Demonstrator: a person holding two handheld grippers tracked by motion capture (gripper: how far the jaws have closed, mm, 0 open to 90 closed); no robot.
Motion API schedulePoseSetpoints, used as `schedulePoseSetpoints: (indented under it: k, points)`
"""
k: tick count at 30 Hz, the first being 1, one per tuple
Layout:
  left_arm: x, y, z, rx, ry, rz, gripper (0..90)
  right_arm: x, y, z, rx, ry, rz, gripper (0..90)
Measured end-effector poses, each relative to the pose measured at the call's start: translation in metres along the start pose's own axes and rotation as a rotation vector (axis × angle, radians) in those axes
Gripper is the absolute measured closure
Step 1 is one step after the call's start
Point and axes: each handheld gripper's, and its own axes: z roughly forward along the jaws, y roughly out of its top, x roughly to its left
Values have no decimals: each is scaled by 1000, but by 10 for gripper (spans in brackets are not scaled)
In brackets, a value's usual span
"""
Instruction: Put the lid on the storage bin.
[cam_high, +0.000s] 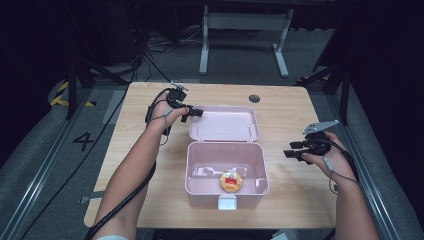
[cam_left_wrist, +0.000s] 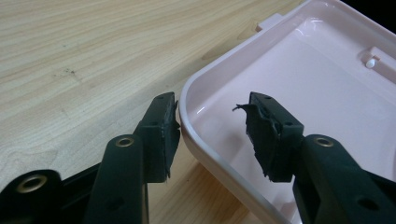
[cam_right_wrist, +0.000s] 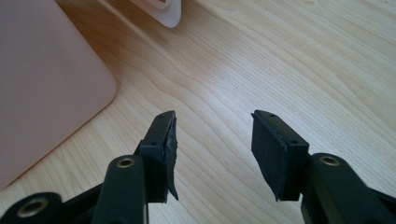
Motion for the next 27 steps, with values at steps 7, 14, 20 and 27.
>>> schedulePoseSetpoints:
  k: [7, 14, 20, 27]
  points:
    - [-2, 1, 1, 16, 25, -18, 622, 0, 0, 1, 4, -7, -1, 511]
    - [-3, 4, -4, 2, 61, -16, 711, 0, 0, 1, 6, -8, -5, 511]
    - [-9, 8, -8, -14, 94, 13, 726, 0, 0, 1, 4, -6, -5, 511]
    - [-18, 16, -16, -38, 132, 48, 735, 0, 0, 0, 2, -7, -5, 512]
